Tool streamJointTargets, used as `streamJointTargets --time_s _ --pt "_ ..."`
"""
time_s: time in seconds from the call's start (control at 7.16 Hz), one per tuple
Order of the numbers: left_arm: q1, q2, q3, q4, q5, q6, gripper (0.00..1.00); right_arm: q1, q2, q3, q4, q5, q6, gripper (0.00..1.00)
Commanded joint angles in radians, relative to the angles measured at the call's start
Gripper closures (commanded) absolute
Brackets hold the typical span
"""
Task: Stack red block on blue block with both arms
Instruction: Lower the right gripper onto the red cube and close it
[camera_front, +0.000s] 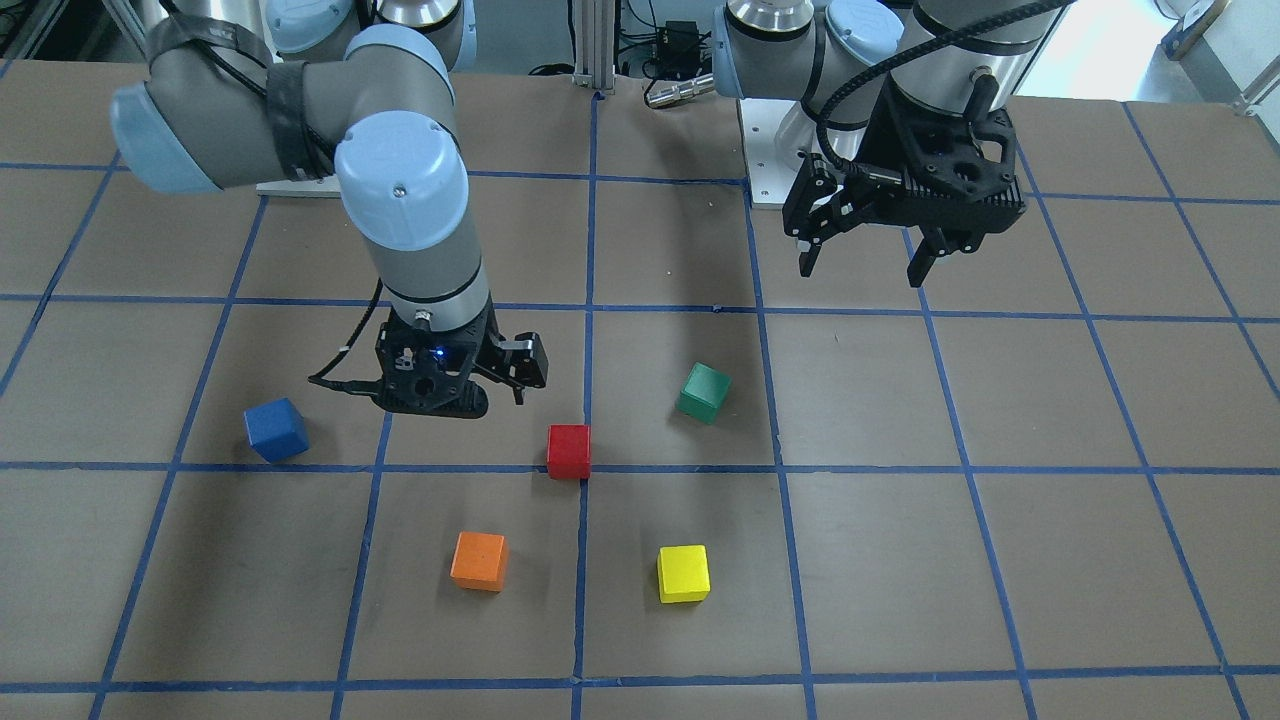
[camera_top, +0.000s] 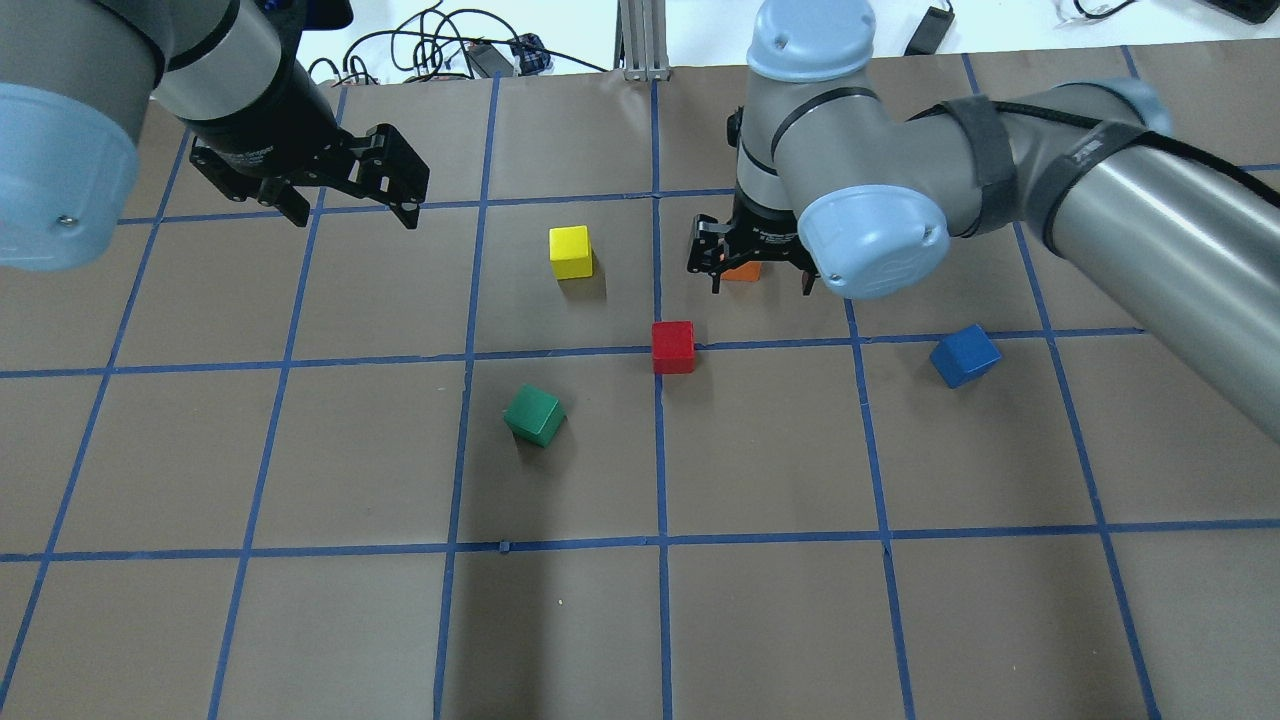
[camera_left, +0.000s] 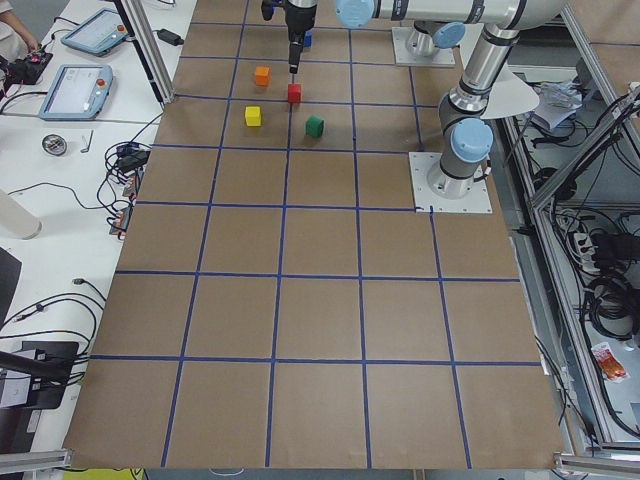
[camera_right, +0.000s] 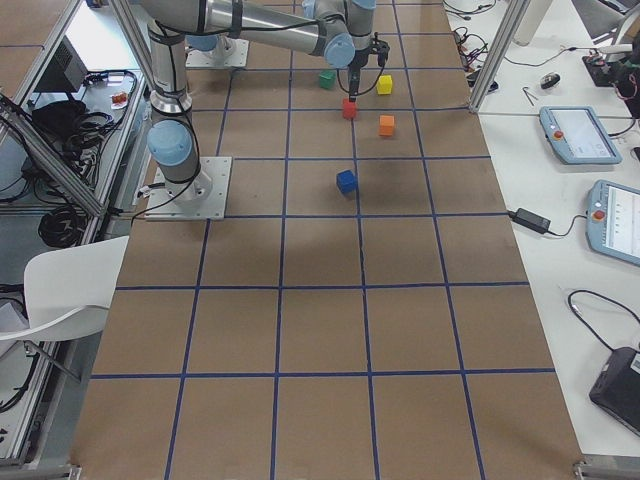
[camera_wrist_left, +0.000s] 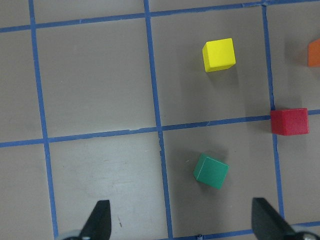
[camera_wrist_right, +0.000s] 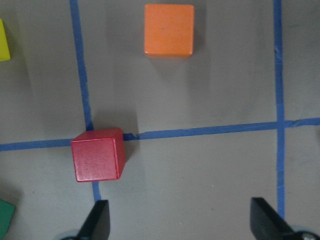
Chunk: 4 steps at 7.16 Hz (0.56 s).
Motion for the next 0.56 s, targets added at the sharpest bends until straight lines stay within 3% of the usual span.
streamJointTargets --time_s 0.0,0.42 --pt "-0.001 0.002 -0.007 0.0 0.001 0.0 0.0 0.038 0.079 0.0 -0.041 0.025 0.023 0.0" --pt "-0.001 0.002 -0.004 -0.002 -0.001 0.0 0.0 0.081 0.145 0.002 -0.148 0.033 0.077 0.0"
